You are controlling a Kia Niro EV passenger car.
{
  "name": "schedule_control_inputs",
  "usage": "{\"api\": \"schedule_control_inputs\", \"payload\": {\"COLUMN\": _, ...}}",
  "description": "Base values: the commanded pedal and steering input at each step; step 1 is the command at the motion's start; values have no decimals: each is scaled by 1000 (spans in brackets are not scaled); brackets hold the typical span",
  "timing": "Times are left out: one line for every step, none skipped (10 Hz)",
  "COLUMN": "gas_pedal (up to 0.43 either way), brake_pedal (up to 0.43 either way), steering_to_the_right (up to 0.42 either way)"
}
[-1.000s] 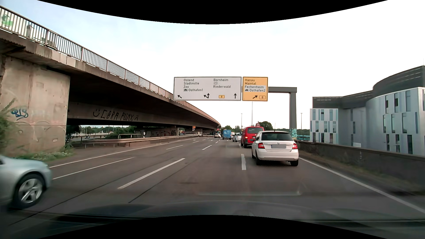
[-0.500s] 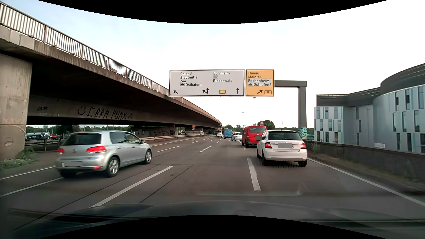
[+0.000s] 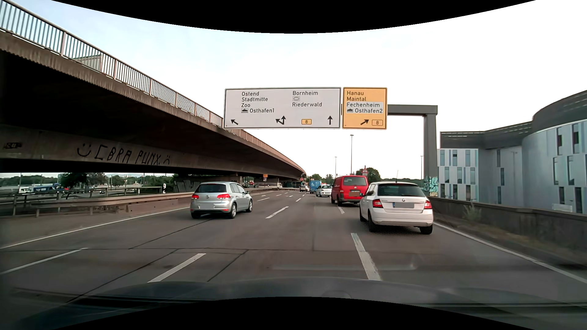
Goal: Follow the waypoints while adhering to traffic rules and regulations
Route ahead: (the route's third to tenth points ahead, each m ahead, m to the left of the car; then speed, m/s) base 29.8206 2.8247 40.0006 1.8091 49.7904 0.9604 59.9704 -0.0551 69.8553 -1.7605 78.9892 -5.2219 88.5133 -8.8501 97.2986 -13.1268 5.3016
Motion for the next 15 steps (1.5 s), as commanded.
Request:
{"api": "schedule_control_inputs", "payload": {"gas_pedal": 0, "brake_pedal": 85, "steering_to_the_right": 10}}
{"api": "schedule_control_inputs", "payload": {"gas_pedal": 0, "brake_pedal": 91, "steering_to_the_right": 10}}
{"api": "schedule_control_inputs", "payload": {"gas_pedal": 0, "brake_pedal": 85, "steering_to_the_right": 11}}
{"api": "schedule_control_inputs", "payload": {"gas_pedal": 0, "brake_pedal": 85, "steering_to_the_right": 11}}
{"api": "schedule_control_inputs", "payload": {"gas_pedal": 0, "brake_pedal": 85, "steering_to_the_right": 10}}
{"api": "schedule_control_inputs", "payload": {"gas_pedal": 0, "brake_pedal": 73, "steering_to_the_right": 10}}
{"api": "schedule_control_inputs", "payload": {"gas_pedal": 0, "brake_pedal": 49, "steering_to_the_right": 11}}
{"api": "schedule_control_inputs", "payload": {"gas_pedal": 0, "brake_pedal": 0, "steering_to_the_right": 11}}
{"api": "schedule_control_inputs", "payload": {"gas_pedal": 0, "brake_pedal": 0, "steering_to_the_right": 12}}
{"api": "schedule_control_inputs", "payload": {"gas_pedal": 0, "brake_pedal": 0, "steering_to_the_right": 12}}
{"api": "schedule_control_inputs", "payload": {"gas_pedal": 0, "brake_pedal": 0, "steering_to_the_right": 12}}
{"api": "schedule_control_inputs", "payload": {"gas_pedal": 0, "brake_pedal": 0, "steering_to_the_right": 11}}
{"api": "schedule_control_inputs", "payload": {"gas_pedal": 0, "brake_pedal": 0, "steering_to_the_right": 11}}
{"api": "schedule_control_inputs", "payload": {"gas_pedal": 0, "brake_pedal": 0, "steering_to_the_right": 8}}
{"api": "schedule_control_inputs", "payload": {"gas_pedal": 28, "brake_pedal": 0, "steering_to_the_right": 6}}
